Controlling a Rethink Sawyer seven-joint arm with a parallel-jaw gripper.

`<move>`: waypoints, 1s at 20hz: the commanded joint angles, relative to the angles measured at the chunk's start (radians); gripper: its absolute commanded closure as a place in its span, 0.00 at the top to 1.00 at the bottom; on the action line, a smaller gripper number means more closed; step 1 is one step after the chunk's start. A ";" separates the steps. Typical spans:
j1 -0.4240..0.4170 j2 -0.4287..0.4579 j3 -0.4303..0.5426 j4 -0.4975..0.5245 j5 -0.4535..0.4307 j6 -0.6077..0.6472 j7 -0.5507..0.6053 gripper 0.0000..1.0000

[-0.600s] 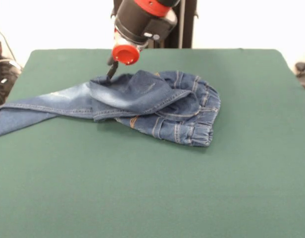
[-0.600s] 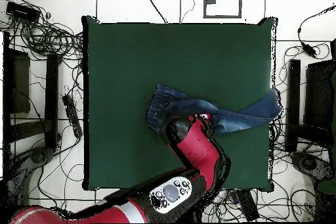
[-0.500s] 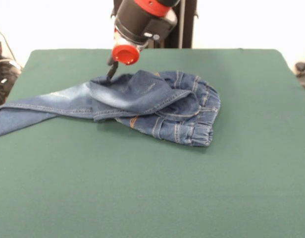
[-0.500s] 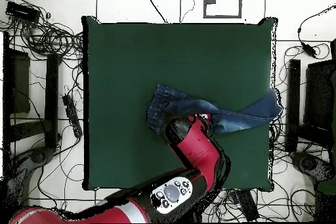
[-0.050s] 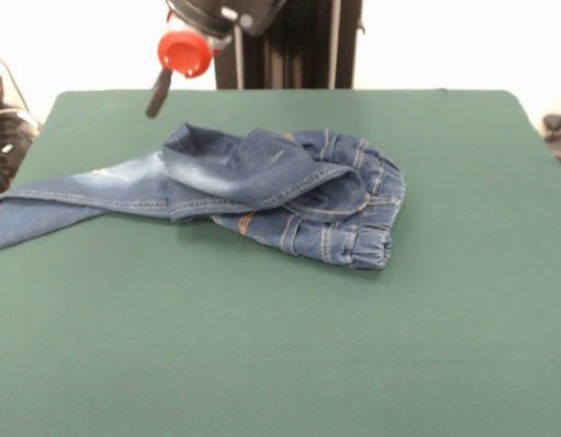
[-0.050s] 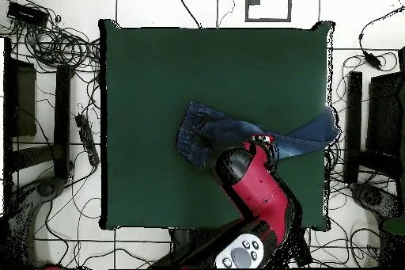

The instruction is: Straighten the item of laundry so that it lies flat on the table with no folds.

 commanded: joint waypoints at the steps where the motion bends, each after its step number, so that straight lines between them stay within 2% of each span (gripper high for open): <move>1: 0.084 -0.025 0.008 -0.037 -0.052 0.173 0.149 1.00; 7: 0.064 -0.056 0.022 -0.098 -0.062 0.249 0.152 1.00; 13: 0.041 -0.027 0.129 -0.118 -0.018 0.193 0.183 1.00; 20: 0.077 0.049 0.127 -0.188 0.038 0.178 0.289 1.00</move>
